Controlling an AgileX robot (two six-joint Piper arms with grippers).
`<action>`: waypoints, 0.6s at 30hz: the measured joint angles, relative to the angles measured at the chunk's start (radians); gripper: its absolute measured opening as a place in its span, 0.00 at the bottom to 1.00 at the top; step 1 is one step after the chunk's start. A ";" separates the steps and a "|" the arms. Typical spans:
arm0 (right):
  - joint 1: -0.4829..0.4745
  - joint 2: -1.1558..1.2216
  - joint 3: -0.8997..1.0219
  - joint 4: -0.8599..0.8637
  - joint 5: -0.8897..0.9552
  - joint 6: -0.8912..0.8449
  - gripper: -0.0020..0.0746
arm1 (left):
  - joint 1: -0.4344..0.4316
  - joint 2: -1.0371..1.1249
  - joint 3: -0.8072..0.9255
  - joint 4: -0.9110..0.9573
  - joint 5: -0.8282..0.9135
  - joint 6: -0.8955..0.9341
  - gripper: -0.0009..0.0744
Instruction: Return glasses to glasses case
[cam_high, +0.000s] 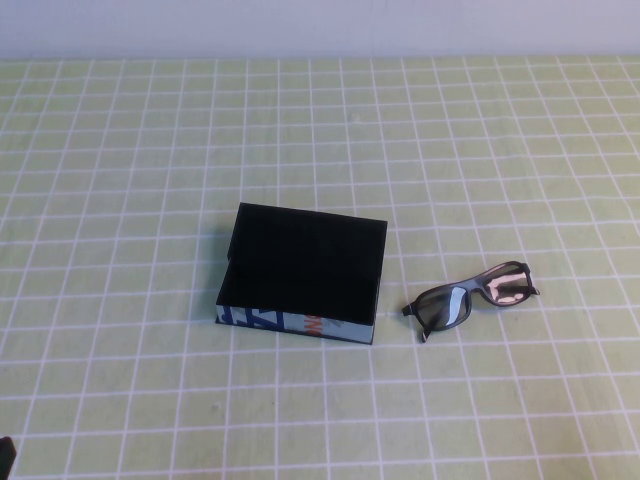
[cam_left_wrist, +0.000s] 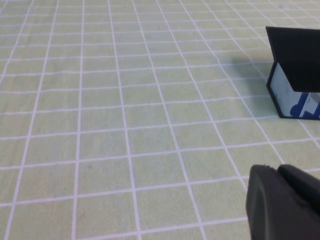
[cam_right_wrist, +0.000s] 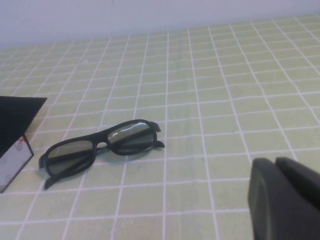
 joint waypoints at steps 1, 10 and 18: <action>0.000 0.000 0.000 0.002 0.000 0.000 0.00 | 0.000 0.000 0.000 0.000 0.000 0.000 0.01; 0.000 0.000 0.000 0.008 -0.121 0.000 0.00 | 0.000 0.000 0.002 -0.041 -0.024 0.000 0.01; 0.000 0.000 0.000 0.016 -0.401 0.000 0.00 | 0.000 0.000 0.004 -0.160 -0.322 0.000 0.01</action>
